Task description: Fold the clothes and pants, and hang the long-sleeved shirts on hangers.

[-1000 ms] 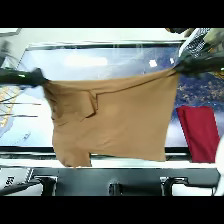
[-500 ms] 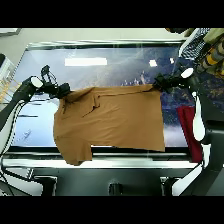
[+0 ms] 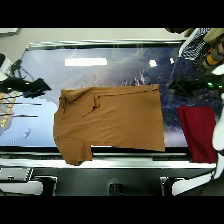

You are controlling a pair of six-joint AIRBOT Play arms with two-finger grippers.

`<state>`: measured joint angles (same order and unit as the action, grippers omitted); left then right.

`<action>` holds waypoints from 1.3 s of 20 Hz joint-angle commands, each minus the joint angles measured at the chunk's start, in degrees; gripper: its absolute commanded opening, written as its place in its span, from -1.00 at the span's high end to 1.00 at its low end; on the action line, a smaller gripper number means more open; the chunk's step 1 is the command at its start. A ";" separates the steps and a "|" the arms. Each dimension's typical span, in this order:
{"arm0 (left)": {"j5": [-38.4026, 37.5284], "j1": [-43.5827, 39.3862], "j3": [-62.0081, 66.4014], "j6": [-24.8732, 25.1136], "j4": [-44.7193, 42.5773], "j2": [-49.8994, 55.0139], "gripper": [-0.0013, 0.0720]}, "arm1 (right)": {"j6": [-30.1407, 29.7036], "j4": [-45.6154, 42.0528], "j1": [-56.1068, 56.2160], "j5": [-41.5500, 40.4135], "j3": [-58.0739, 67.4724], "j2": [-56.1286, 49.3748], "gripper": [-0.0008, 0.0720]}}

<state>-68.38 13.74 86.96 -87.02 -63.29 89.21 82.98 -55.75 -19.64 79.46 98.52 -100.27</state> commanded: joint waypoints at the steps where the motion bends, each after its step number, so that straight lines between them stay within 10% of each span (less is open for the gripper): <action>1: -3.82 5.99 -8.61 1.79 1.81 -10.49 -0.35 | -7.76 -0.35 -6.45 8.20 -11.67 10.23 -0.33; 11: -3.19 8.39 -26.86 1.77 -2.73 -25.18 -0.35 | -12.22 -6.91 -10.10 -1.92 -60.46 31.04 -0.34; 26: -4.61 8.46 -30.36 1.77 -2.73 -24.76 -0.35 | -16.72 1.42 -9.97 -10.05 -71.34 31.04 -0.33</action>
<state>-72.93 22.15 58.22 -85.25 -66.00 64.49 67.00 -56.60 -29.69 72.20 29.34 -69.19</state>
